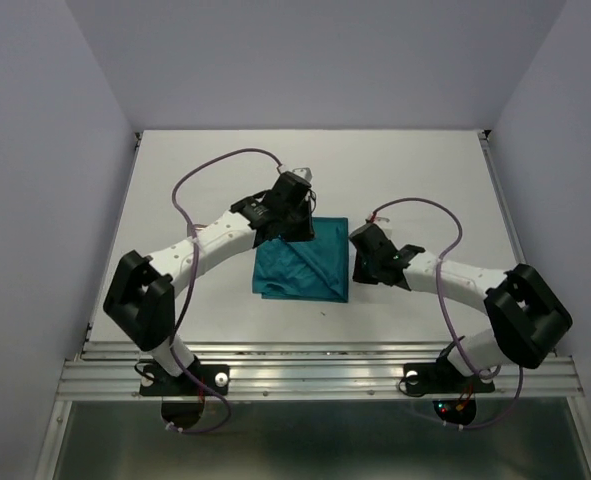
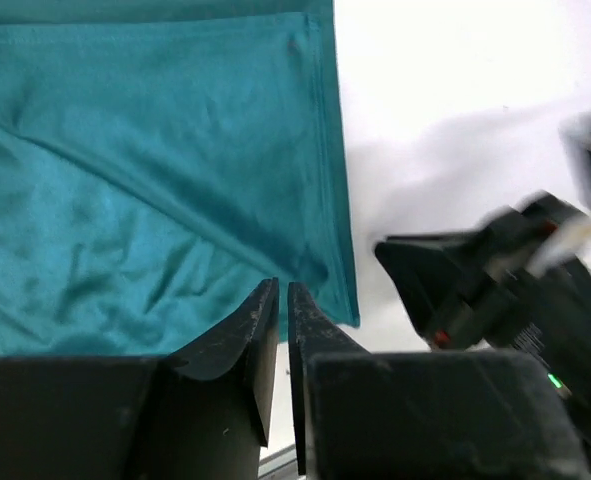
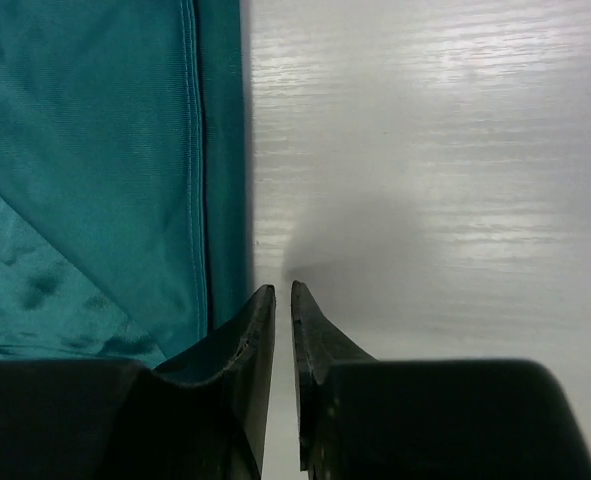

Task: Fold the napkin into a case and place the utensils inside
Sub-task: Pick up the upper triangle-folded napkin from the center of the board.

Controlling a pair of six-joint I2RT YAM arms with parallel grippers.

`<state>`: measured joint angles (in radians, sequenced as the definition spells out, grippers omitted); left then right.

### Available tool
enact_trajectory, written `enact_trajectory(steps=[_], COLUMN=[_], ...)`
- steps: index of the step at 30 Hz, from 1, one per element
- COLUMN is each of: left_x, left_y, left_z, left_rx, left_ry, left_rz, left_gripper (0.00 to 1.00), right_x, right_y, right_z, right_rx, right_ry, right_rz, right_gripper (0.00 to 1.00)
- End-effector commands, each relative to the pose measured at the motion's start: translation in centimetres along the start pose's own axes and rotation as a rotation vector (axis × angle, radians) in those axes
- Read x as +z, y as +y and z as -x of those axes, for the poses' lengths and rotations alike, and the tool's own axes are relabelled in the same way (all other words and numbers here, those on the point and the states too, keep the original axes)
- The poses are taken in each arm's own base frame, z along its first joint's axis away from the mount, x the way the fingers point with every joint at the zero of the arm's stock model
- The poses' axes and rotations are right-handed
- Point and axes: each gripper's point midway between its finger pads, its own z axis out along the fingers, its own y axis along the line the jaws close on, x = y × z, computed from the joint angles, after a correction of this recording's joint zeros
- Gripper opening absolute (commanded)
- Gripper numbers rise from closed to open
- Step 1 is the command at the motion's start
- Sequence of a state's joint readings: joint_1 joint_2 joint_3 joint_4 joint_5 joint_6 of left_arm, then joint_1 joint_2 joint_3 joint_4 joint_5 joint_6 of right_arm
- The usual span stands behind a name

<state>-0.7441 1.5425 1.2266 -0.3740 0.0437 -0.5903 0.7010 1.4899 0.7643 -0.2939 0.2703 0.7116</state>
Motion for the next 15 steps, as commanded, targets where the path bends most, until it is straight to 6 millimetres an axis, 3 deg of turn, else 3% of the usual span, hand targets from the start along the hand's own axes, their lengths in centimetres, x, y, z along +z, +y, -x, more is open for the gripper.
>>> enact_trajectory(steps=[1,3,4,5,7,8,10,11,12,14,15], left_x=[1.4,3.6,3.7,5.3,6.0,7.2,7.6,8.8,8.8,10.6,11.7], left_y=[-0.4,0.2,-0.8,-0.2,-1.7,-1.6,-3.3,-3.3,-4.8,-4.4,-6.5], left_z=[2.8,2.8,4.0,2.9,4.1,3.0,4.0,3.5,4.4,3.7,4.7], left_rx=[0.049,0.074,0.079,0.105,0.121,0.145,0.154,0.166,0.173,0.198,0.219], left_ry=[-0.037,-0.016,-0.037,0.002,-0.017,0.017,-0.006,0.009,-0.016,0.004,-0.021], left_rz=[0.074,0.142,0.144,0.2,0.204,0.236,0.224,0.242,0.221,0.278,0.283], left_gripper=[0.22,0.25,0.26,0.28,0.32,0.38,0.44,0.51,0.53,0.55,0.63], right_x=[-2.1,-2.7,-2.6,-2.7,-2.4,-2.5,-2.3,-2.3,-2.1,-2.0,-1.8], right_y=[-1.3,-2.5,-4.1,-4.8,-7.2,-7.5,-8.6,-9.2,-9.5,-9.6,-9.8], right_z=[3.0,3.9,4.9,5.1,5.9,6.0,6.2,6.4,6.2,6.1,5.6], right_rx=[0.093,0.127,0.173,0.197,0.256,0.269,0.283,0.305,0.305,0.306,0.309], right_ry=[-0.086,-0.102,-0.113,-0.109,-0.11,-0.104,-0.101,-0.096,-0.086,-0.075,-0.059], right_rz=[-0.011,-0.006,-0.03,-0.024,-0.055,-0.046,-0.056,-0.058,-0.061,-0.056,-0.052], right_gripper=[0.2,0.24,0.27,0.28,0.34,0.38,0.43,0.45,0.49,0.49,0.55])
